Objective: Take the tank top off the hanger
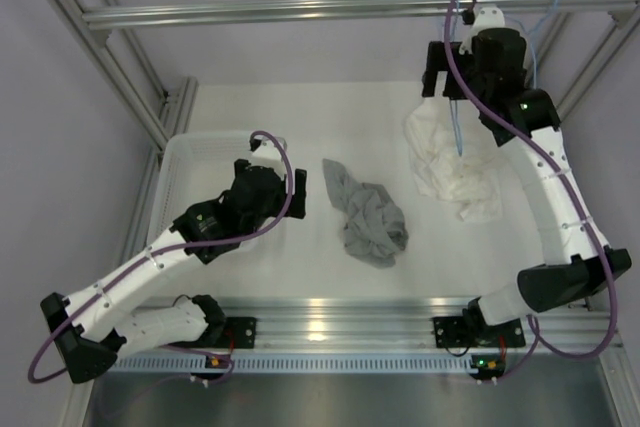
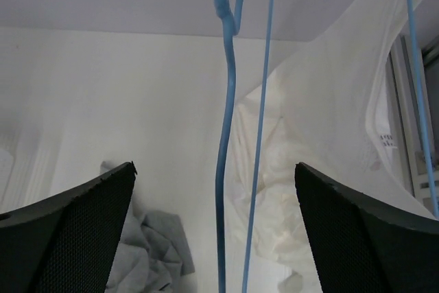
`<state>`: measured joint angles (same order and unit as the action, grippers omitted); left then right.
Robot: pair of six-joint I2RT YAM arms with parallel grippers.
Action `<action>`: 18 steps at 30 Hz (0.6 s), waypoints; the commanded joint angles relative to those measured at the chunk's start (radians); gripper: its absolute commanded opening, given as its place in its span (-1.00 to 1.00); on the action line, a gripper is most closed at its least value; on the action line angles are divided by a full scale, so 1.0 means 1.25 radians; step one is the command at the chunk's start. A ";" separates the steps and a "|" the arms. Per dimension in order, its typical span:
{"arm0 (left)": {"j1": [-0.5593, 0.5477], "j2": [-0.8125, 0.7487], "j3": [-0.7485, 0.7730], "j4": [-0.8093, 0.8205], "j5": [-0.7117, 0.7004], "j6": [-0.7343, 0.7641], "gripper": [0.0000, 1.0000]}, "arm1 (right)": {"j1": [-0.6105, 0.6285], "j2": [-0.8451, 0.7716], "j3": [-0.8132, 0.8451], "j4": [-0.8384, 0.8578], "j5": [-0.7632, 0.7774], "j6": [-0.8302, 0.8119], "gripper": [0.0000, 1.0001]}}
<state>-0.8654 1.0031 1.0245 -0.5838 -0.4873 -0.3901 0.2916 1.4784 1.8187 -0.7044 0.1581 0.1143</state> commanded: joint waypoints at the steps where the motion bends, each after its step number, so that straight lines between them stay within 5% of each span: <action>1: 0.001 -0.016 0.005 0.034 -0.016 -0.006 0.98 | 0.000 -0.076 -0.007 0.030 -0.021 0.006 0.99; 9: 0.001 0.015 0.034 0.047 0.054 -0.029 0.98 | 0.000 -0.352 -0.184 0.026 0.011 0.043 0.99; 12: -0.014 0.109 0.074 0.101 0.183 -0.016 0.98 | -0.001 -0.502 -0.312 0.010 0.040 0.067 0.99; 18: -0.098 0.475 0.231 0.165 0.253 0.073 0.98 | 0.000 -0.679 -0.433 -0.095 0.016 0.057 0.99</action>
<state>-0.9676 1.4609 1.2575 -0.4648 -0.2916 -0.3664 0.2924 0.6613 1.3079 -0.7486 0.1795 0.1837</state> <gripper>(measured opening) 0.990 0.993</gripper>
